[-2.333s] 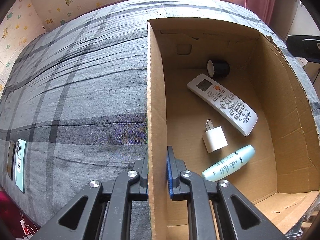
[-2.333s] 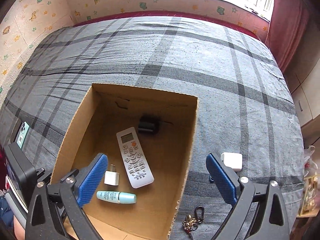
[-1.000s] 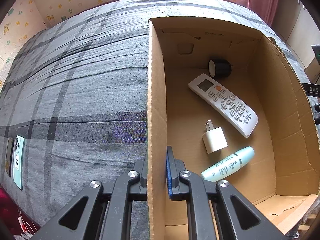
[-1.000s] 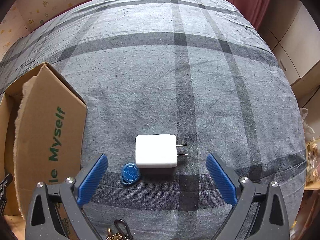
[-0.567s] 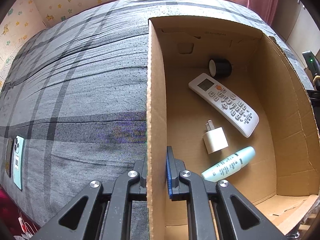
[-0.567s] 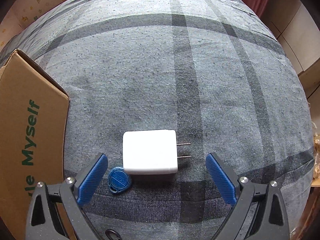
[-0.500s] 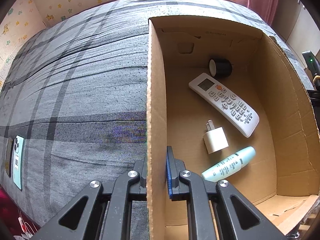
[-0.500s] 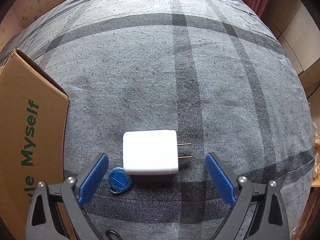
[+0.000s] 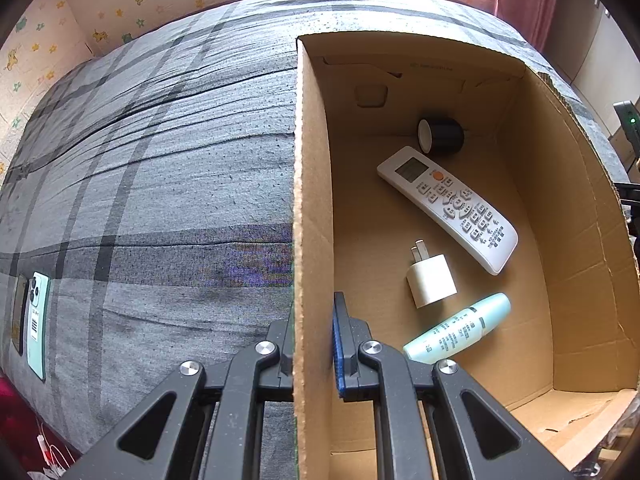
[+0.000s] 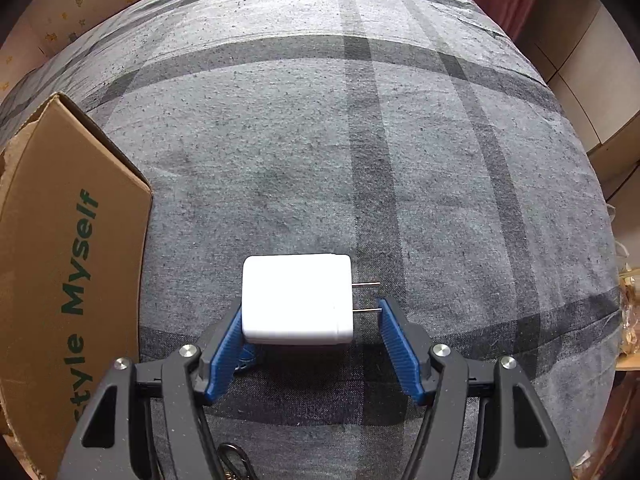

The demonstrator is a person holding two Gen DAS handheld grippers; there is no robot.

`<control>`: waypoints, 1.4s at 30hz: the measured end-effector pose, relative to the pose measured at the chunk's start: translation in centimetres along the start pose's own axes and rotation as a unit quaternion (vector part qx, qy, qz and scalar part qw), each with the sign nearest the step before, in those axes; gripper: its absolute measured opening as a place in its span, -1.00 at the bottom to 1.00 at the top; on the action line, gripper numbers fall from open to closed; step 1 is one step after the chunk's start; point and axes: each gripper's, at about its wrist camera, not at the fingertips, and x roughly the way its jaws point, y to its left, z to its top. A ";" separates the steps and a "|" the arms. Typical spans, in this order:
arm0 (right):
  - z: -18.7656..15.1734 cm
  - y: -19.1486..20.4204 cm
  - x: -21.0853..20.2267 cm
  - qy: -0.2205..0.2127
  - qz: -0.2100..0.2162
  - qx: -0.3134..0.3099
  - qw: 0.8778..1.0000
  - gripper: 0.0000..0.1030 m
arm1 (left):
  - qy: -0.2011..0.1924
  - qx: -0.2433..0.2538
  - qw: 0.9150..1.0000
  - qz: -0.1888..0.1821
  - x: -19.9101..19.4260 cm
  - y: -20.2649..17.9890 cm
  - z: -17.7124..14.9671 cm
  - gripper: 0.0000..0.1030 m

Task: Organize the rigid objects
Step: 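Lift and carry the white charger with the right gripper over the box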

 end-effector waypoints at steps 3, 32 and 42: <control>-0.2 0.3 -1.3 -0.008 0.001 -0.002 1.000 0.35 | -0.001 0.000 1.000 0.000 -0.1 -0.1 0.0 -0.76; -0.2 6.4 -13.5 -0.079 0.016 -0.058 0.995 0.35 | -0.004 0.001 1.000 0.000 -0.2 -0.1 -0.1 -0.76; -0.8 11.6 -15.2 -0.090 0.045 -0.102 0.990 0.35 | -0.005 0.000 1.000 -0.001 -0.2 0.0 -0.2 -0.76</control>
